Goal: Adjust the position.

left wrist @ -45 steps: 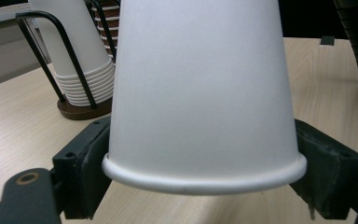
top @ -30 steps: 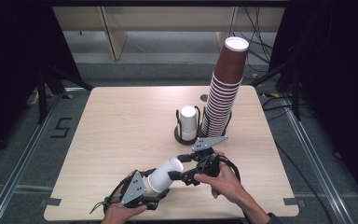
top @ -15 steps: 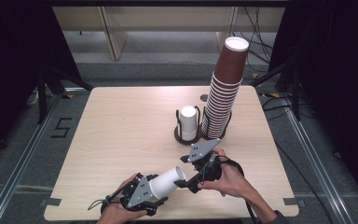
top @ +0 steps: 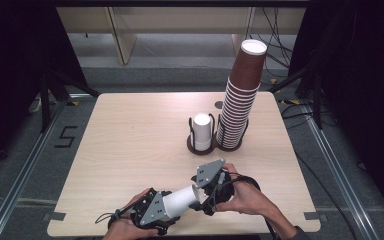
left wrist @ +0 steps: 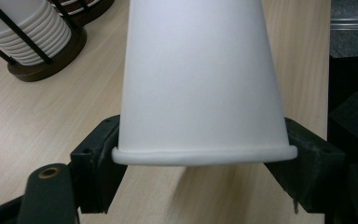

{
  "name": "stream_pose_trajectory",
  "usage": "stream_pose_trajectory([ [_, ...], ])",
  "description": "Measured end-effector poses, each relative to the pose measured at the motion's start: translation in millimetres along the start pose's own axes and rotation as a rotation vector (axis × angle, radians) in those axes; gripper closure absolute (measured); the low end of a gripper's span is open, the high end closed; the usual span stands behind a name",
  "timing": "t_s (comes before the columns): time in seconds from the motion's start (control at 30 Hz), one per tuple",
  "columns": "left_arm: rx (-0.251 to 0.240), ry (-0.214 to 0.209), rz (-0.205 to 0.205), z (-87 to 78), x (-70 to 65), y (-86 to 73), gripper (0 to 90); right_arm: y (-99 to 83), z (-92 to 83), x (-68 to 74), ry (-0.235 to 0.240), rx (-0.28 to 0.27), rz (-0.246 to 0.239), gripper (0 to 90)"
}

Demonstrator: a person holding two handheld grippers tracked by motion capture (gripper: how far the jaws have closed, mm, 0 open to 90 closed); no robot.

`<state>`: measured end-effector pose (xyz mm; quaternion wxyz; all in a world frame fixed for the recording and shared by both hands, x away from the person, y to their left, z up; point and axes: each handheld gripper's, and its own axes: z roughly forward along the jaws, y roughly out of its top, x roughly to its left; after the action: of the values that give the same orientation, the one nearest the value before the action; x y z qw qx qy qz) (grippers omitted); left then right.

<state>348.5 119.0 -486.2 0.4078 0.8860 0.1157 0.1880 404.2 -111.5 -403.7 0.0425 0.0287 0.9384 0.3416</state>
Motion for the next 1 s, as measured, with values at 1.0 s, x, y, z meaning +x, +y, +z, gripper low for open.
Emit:
stream_pose_trajectory([
  [1.0,-0.04,-0.097,0.062,-1.7,-5.9,1.6,21.4,-3.5,22.3,13.1,0.074,0.208,-0.263,34.2],
])
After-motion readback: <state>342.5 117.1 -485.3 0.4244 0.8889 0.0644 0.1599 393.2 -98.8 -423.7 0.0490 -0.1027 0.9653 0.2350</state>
